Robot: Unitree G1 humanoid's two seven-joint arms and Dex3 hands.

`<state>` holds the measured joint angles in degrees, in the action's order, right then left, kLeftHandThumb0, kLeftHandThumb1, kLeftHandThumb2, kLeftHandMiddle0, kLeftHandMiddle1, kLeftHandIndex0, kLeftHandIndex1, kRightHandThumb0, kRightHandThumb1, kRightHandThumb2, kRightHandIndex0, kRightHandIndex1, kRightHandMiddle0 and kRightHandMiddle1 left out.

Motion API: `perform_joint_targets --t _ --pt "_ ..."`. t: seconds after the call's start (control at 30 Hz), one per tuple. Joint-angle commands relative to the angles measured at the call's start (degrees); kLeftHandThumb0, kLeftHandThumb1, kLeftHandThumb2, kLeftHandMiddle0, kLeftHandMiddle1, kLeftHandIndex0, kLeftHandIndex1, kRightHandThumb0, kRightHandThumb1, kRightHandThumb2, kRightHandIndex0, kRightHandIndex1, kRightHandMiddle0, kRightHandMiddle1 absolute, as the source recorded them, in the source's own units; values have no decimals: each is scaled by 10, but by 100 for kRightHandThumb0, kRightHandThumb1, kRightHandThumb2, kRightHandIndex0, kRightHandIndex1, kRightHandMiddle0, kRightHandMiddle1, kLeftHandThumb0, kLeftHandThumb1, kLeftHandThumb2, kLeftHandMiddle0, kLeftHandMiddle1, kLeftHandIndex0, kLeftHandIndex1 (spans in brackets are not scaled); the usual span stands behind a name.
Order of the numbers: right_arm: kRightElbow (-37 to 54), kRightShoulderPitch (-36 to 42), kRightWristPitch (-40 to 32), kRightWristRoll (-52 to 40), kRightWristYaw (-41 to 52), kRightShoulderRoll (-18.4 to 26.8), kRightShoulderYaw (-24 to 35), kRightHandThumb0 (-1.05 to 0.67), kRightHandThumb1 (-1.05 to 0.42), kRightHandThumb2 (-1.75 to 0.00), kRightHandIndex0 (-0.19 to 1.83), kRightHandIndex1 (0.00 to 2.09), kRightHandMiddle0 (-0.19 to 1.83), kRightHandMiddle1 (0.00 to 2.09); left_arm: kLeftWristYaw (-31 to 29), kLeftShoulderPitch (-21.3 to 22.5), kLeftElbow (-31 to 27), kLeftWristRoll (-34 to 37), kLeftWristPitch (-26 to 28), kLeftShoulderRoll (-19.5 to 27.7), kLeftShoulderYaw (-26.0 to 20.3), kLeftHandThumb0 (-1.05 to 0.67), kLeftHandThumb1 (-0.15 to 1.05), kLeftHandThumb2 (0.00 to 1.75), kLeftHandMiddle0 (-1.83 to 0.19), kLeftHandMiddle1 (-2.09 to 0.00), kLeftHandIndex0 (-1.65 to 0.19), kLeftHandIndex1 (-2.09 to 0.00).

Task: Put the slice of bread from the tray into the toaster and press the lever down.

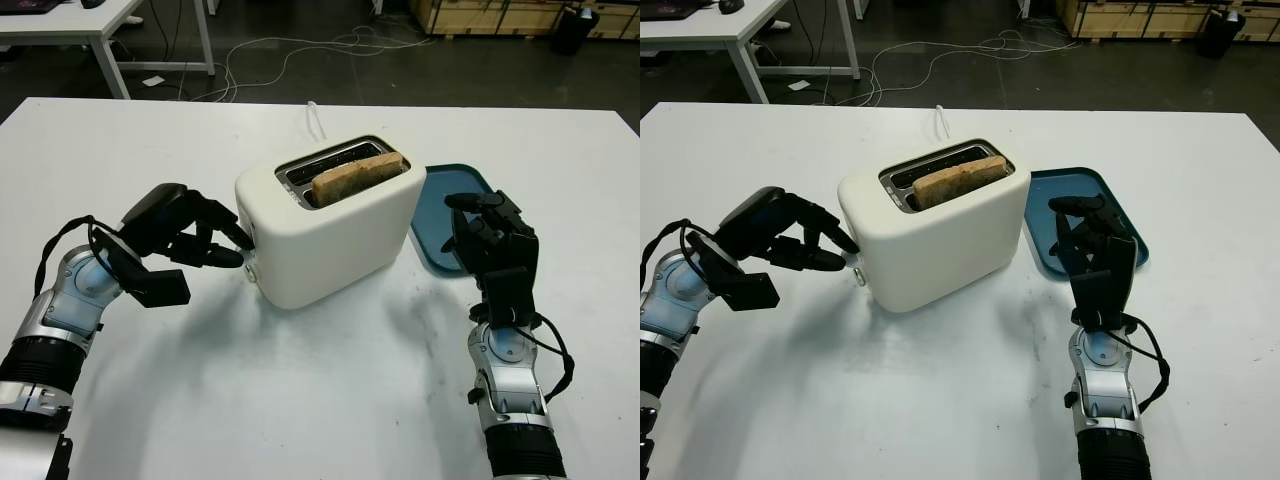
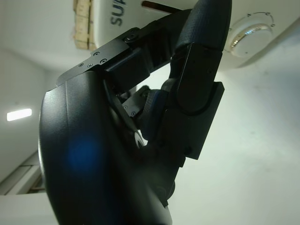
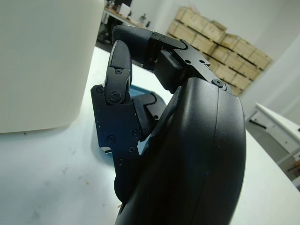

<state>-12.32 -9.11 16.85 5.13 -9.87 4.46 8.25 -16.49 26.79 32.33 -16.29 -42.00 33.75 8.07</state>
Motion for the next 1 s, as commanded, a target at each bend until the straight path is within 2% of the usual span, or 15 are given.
perform_joint_targets --t 0.0,0.13,0.4,0.57,0.67,0.9,0.93,0.97 --pt "9 1 -4 -7 1 4 5 -42 -92 -34 79 175 71 137 -4 -28 44 -55 9 -26 50 -82 81 0 -122 -112 -136 -3" --pt "6 2 0 -10 6 7 7 -42 -92 -34 79 175 71 136 69 -38 91 -109 17 -39 88 -84 79 0 -126 -115 -139 -2" --pt "15 4 -4 -15 15 4 10 -41 -92 -34 81 175 73 135 142 -68 87 -118 59 -48 115 -83 81 1 -121 -125 -139 0" --pt "21 13 -1 -9 14 5 10 -41 -92 -35 81 175 73 135 192 -78 97 -130 78 -57 133 -84 81 0 -124 -121 -142 -1" --pt "30 20 -5 -10 16 5 10 -41 -92 -35 81 175 72 136 221 -86 108 -136 99 -72 146 -83 81 0 -126 -115 -143 -1" --pt "23 21 -7 -8 18 11 12 -41 -92 -35 81 175 73 132 240 -73 171 -145 176 -117 180 -80 77 0 -134 -95 -146 -1" --pt "23 20 -9 -8 18 10 12 -42 -92 -35 81 175 74 131 238 -69 180 -148 185 -119 185 -80 77 0 -137 -84 -147 -1" --pt "21 20 -7 -3 17 12 11 -42 -92 -35 81 175 74 131 236 -64 187 -156 195 -119 192 -81 77 0 -143 -63 -149 0"
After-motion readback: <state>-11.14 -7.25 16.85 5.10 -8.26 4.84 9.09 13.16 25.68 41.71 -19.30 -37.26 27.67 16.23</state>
